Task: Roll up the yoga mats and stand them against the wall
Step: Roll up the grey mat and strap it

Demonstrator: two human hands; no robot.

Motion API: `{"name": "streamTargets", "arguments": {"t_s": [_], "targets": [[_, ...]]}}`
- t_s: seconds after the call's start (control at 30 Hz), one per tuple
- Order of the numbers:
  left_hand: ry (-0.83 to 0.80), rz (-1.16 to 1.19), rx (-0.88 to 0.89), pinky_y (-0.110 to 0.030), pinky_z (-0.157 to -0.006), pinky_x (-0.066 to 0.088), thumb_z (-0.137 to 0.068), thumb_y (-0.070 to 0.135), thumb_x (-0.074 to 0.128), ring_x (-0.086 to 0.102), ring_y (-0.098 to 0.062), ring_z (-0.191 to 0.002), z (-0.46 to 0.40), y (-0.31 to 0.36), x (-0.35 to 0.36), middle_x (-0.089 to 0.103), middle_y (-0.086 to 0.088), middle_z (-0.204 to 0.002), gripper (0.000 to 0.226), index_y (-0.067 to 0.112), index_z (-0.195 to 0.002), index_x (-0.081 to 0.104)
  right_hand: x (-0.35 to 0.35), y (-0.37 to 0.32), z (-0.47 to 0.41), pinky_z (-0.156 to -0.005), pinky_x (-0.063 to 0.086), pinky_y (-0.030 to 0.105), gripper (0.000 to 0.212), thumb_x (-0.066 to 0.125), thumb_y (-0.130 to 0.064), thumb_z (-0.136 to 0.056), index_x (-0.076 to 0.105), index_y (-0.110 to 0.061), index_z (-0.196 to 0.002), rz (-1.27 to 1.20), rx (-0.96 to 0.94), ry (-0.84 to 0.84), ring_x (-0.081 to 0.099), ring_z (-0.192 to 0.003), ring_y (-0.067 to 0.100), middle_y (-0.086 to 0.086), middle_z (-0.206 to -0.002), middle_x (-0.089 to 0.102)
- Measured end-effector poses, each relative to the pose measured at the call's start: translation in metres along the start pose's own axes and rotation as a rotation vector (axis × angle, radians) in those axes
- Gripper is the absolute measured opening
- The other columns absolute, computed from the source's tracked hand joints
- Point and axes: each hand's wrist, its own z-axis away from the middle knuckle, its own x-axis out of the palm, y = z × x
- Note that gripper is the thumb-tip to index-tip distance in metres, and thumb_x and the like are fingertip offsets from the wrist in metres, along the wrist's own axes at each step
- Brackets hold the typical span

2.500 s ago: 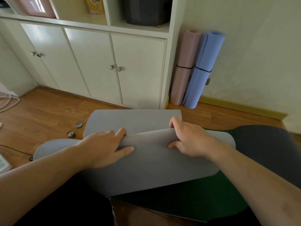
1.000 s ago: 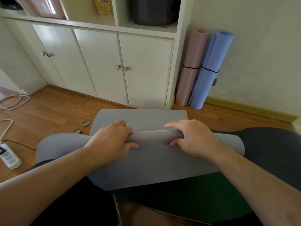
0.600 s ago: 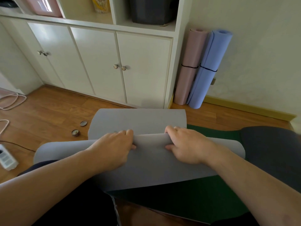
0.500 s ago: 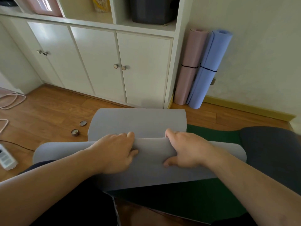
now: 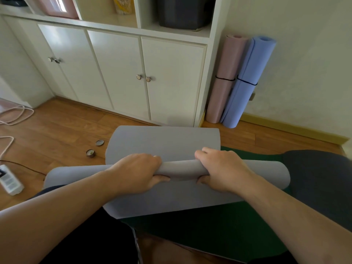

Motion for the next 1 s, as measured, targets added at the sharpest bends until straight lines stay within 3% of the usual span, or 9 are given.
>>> {"name": "streamTargets", "arguments": {"t_s": [0.13,0.37,0.5,0.6,0.7,0.83,1.0], "targets": [[-0.011,0.085,0.013,-0.025,-0.072,0.041,-0.096,0.073,0.05,0.052,-0.008,-0.083,-0.001,-0.004,0.004,0.047,0.01,-0.097,0.041,0.032,-0.098,0.051,0.001,0.002,0.002,-0.068,0.041,0.034,0.026,0.072,-0.044,-0.096,0.048,-0.034,-0.102,-0.103,-0.034,-0.111,0.059,-0.087,0.016,-0.008,-0.101,0.062],[0.128,0.133,0.052,-0.029,-0.076,0.055,-0.098,0.063,0.056,0.059,-0.006,-0.079,0.004,0.0,0.005,0.058,0.011,-0.097,0.04,0.031,-0.106,0.033,-0.006,0.01,0.002,-0.064,0.049,0.035,0.047,0.086,-0.044,-0.085,0.043,-0.032,-0.097,-0.291,-0.002,-0.128,0.06,-0.08,0.011,-0.007,-0.091,0.064],[0.125,0.085,0.025,-0.032,-0.075,0.054,-0.1,0.062,0.054,0.056,-0.006,-0.078,0.005,0.002,-0.001,0.059,0.013,-0.094,0.034,0.034,-0.102,0.035,-0.004,0.012,0.001,-0.063,0.036,0.026,0.038,0.082,-0.053,-0.084,0.052,-0.032,-0.092,-0.209,-0.031,0.011,0.056,-0.081,0.007,-0.013,-0.087,0.061],[0.12,0.031,-0.021,-0.037,-0.077,0.056,-0.101,0.063,0.048,0.059,-0.009,-0.08,0.003,0.004,-0.003,0.061,0.011,-0.094,0.031,0.033,-0.106,0.042,-0.003,0.009,0.0,-0.069,0.037,0.029,0.027,0.075,-0.056,-0.09,0.061,-0.038,-0.104,-0.138,-0.02,0.066,0.055,-0.094,0.01,-0.013,-0.101,0.06],[0.098,0.002,-0.034,-0.033,-0.074,0.054,-0.104,0.061,0.043,0.058,-0.008,-0.079,-0.001,0.005,0.0,0.061,0.009,-0.094,0.031,0.03,-0.109,0.045,0.001,0.002,-0.001,-0.076,0.042,0.034,0.028,0.067,-0.051,-0.098,0.056,-0.032,-0.114,-0.094,0.014,0.015,0.057,-0.093,0.014,-0.009,-0.107,0.063],[0.008,0.04,0.002,-0.024,-0.067,0.041,-0.105,0.057,0.046,0.053,-0.005,-0.071,-0.004,0.005,0.005,0.057,0.011,-0.094,0.03,0.029,-0.106,0.037,0.003,0.0,0.001,-0.073,0.04,0.034,0.03,0.068,-0.048,-0.099,0.046,-0.029,-0.107,-0.098,0.016,-0.046,0.055,-0.087,0.016,-0.007,-0.102,0.059],[-0.07,-0.038,0.036,-0.028,-0.076,0.049,-0.089,0.07,0.065,0.06,-0.01,-0.086,-0.002,0.005,0.004,0.064,0.006,-0.106,0.057,0.028,-0.112,0.035,0.002,-0.003,0.003,-0.068,0.043,0.034,0.045,0.077,-0.056,-0.086,0.043,-0.03,-0.102,-0.052,0.006,-0.096,0.058,-0.082,0.016,-0.009,-0.094,0.057]]}}
